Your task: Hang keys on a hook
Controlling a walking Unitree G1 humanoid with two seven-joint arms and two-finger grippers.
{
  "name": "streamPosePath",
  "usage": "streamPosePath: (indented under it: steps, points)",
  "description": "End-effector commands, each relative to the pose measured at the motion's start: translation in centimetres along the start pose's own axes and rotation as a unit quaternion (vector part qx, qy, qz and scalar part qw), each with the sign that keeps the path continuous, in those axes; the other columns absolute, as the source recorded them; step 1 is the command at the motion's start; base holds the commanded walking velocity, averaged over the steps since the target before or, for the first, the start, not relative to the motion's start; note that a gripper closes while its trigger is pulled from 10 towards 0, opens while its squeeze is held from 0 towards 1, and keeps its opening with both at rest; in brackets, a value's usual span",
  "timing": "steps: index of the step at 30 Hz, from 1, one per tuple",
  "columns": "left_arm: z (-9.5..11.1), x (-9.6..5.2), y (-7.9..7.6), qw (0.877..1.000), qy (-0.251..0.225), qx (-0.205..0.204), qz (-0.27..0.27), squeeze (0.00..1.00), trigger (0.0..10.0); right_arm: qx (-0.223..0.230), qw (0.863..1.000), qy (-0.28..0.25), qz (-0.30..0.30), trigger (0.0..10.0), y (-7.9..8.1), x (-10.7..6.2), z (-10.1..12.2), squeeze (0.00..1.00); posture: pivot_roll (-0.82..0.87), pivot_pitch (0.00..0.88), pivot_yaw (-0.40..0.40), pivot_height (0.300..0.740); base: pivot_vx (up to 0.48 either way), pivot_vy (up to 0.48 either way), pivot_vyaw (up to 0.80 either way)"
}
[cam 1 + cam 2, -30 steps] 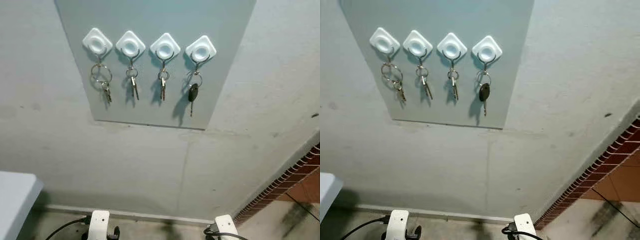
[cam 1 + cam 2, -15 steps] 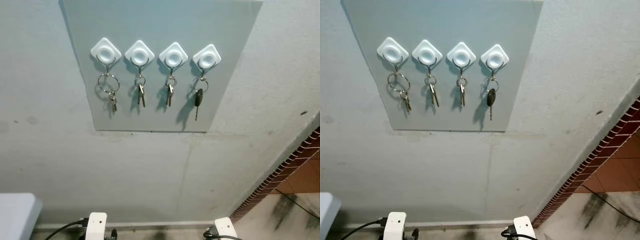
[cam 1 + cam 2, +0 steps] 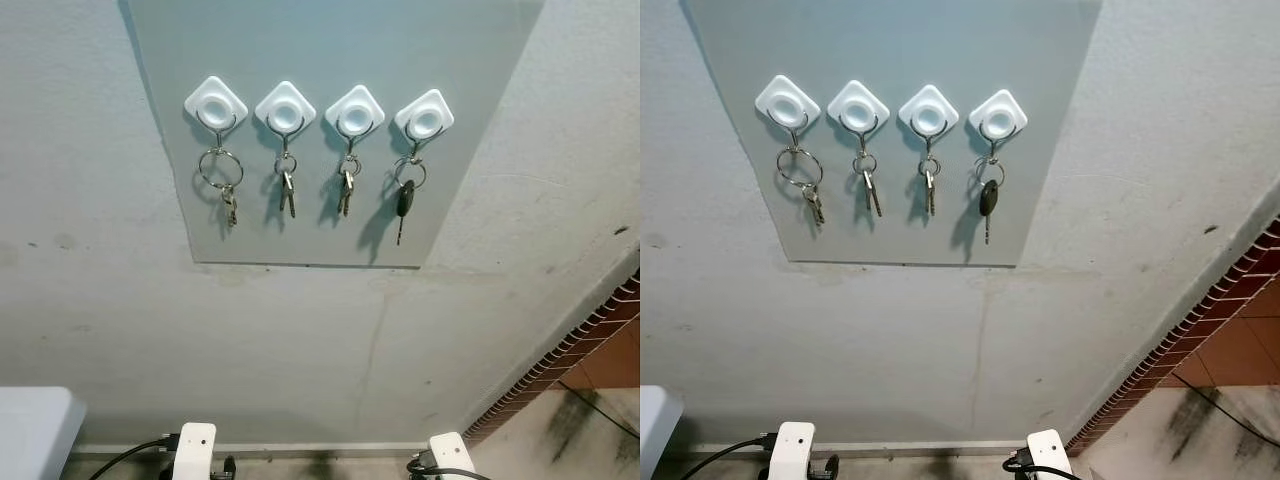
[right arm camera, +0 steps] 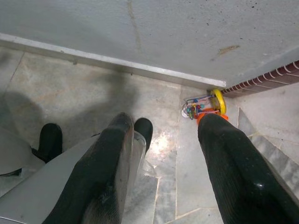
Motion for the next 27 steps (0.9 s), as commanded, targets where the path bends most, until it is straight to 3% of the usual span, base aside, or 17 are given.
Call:
streamPosePath:
  steps: [1, 18, 27]
  points:
    - [-0.35, -0.06, -0.2, 1.0, 0.006, 0.001, -0.005, 0.0, 10.0, 0.003, 1.0, -0.003, -0.005, 10.0, -0.32, 0.01, 0.18, 0.0, -0.08, 0.013, 0.004, 0.74, 0.0, 0.0, 0.0]
    - [-0.21, -0.02, -0.27, 1.0, 0.005, -0.004, -0.008, 0.0, 10.0, 0.009, 1.0, -0.008, -0.007, 10.0, -0.31, 0.09, 0.52, 0.0, -0.08, 0.014, 0.006, 0.74, 0.0, 0.0, 0.0]
    - [-0.26, -0.03, -0.34, 1.0, 0.005, -0.003, -0.008, 0.0, 10.0, 0.011, 1.0, -0.008, -0.008, 10.0, -0.42, 0.09, 0.56, 0.0, -0.08, 0.015, 0.003, 0.74, 0.0, -0.372, 0.0]
Point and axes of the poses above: a point about 5 cm out from each wrist's last joint towards the gripper, its own x axis pointing out of the wrist towards the gripper, its own z axis along the axis of the wrist's last joint, y = z × x, the point moved 5 cm from there along x, pointing out of the wrist towards the gripper, and after that the axes turned 9 degrees about -x, right-handed, at the moved point
